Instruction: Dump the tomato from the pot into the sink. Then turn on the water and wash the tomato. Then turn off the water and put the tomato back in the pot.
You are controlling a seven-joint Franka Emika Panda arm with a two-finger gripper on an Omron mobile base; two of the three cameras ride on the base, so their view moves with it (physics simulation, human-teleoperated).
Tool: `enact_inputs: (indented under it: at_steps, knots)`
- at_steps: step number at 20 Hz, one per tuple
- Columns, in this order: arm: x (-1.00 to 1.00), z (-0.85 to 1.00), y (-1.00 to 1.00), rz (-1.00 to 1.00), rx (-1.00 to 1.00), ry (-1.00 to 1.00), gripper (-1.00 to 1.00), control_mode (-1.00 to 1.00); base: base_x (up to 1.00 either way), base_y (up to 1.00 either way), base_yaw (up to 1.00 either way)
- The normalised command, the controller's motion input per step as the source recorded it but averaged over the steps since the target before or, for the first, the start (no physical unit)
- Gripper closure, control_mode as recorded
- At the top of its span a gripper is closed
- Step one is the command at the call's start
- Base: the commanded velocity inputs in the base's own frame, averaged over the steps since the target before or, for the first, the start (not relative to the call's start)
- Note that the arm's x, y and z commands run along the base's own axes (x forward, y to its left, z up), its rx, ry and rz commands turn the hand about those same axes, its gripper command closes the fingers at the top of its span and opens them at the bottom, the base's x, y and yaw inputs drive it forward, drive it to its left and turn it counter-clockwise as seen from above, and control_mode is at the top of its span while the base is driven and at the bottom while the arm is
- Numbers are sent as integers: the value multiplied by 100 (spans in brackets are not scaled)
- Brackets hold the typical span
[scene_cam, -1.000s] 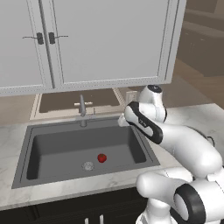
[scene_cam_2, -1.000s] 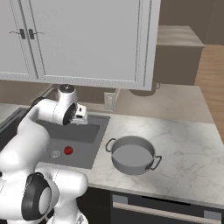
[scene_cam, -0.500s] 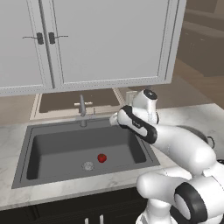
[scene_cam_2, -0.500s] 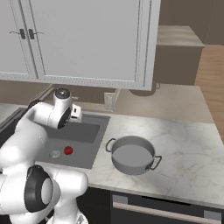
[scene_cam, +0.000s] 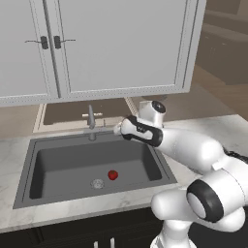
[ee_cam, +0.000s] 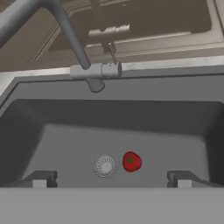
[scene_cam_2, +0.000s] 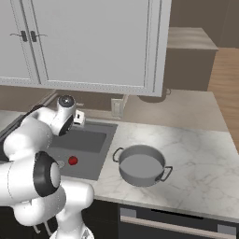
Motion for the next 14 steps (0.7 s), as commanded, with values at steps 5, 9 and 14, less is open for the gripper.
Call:
enact_inputs:
  at_steps: [5,9,14]
  knots:
    - [45,0,19,-2,1,0,-100,-100,0,0,0]
    - [39,0,26,-1,0,0,-100,-100,0,0,0]
    - [16,0,21,0,0,0,-100,-100,0,0,0]
